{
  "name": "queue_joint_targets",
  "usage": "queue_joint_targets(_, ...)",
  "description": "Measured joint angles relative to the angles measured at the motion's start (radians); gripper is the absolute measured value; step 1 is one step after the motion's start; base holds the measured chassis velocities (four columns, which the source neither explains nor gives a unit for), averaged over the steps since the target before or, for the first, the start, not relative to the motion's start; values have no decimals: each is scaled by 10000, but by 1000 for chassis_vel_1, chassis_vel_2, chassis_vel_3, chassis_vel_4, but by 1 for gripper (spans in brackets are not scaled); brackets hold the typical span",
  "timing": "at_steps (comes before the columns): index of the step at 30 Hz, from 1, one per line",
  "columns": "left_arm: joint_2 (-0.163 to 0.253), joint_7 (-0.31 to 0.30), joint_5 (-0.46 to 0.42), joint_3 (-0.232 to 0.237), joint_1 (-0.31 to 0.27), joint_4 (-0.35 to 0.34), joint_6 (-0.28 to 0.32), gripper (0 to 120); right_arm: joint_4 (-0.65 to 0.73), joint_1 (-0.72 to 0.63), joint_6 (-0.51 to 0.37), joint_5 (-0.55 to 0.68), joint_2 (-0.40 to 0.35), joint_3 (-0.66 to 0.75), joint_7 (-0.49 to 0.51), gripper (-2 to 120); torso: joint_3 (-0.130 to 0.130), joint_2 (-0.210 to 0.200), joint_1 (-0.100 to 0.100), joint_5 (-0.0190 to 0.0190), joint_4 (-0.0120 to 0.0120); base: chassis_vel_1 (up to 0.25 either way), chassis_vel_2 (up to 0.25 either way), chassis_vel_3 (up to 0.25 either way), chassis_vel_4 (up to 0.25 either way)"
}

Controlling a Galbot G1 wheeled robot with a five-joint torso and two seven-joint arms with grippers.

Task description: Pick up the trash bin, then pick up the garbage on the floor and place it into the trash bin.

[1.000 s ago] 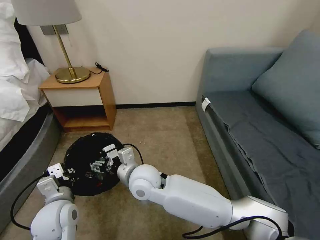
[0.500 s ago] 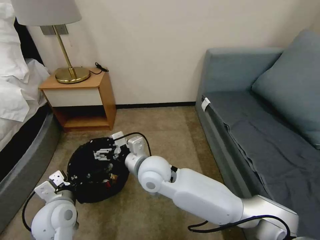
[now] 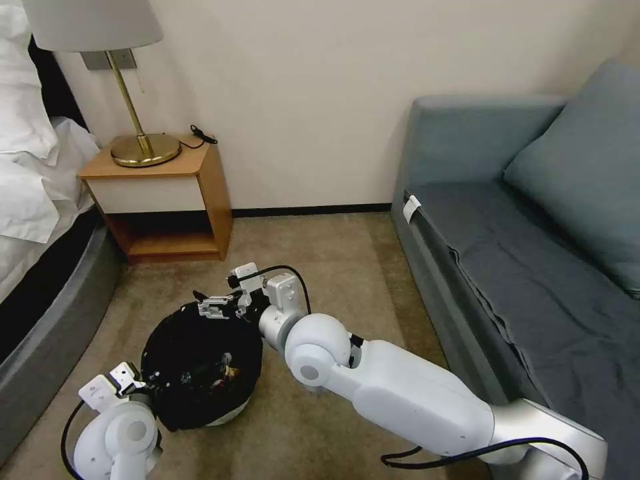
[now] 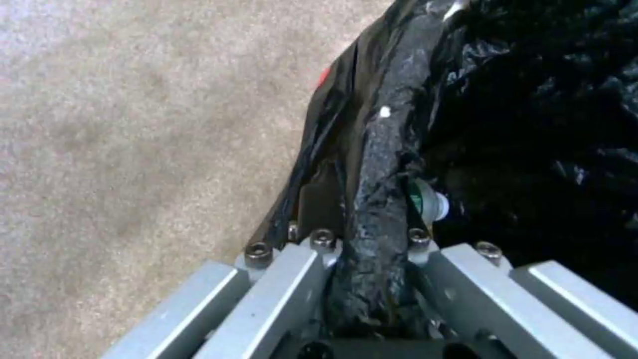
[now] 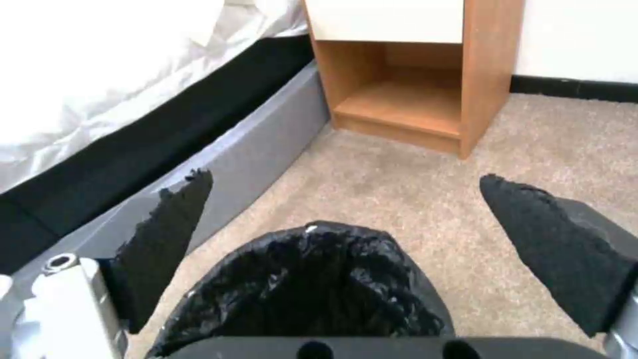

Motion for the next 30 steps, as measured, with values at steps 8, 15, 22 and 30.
queue_joint_targets(8, 42, 31, 6, -10, -43, 55, -10, 9, -68, -74, 26, -72, -28, 35, -42, 100, 0, 0, 1, -1, 0, 0, 0, 0, 0)
queue_joint_targets(15, 78, 605, 743, -88, -2, -32, -293, 29, -116, -126, 48, -132, -53, 96, -81, 100, 0, 0, 0, -3, 0, 0, 0, 0, 0)
queue_joint_targets(22, 112, 2216, 2774, -322, 310, -298, -944, 59, -133, -183, 72, -160, -63, 185, -107, 100, 0, 0, 1, -2, 0, 0, 0, 0, 0)
queue_joint_targets(30, 225, 5417, 4054, -777, 861, -853, -2772, 86, -17, -284, 399, -266, -215, 586, -455, 100, 0, 0, 0, -2, 1, 0, 0, 0, 0)
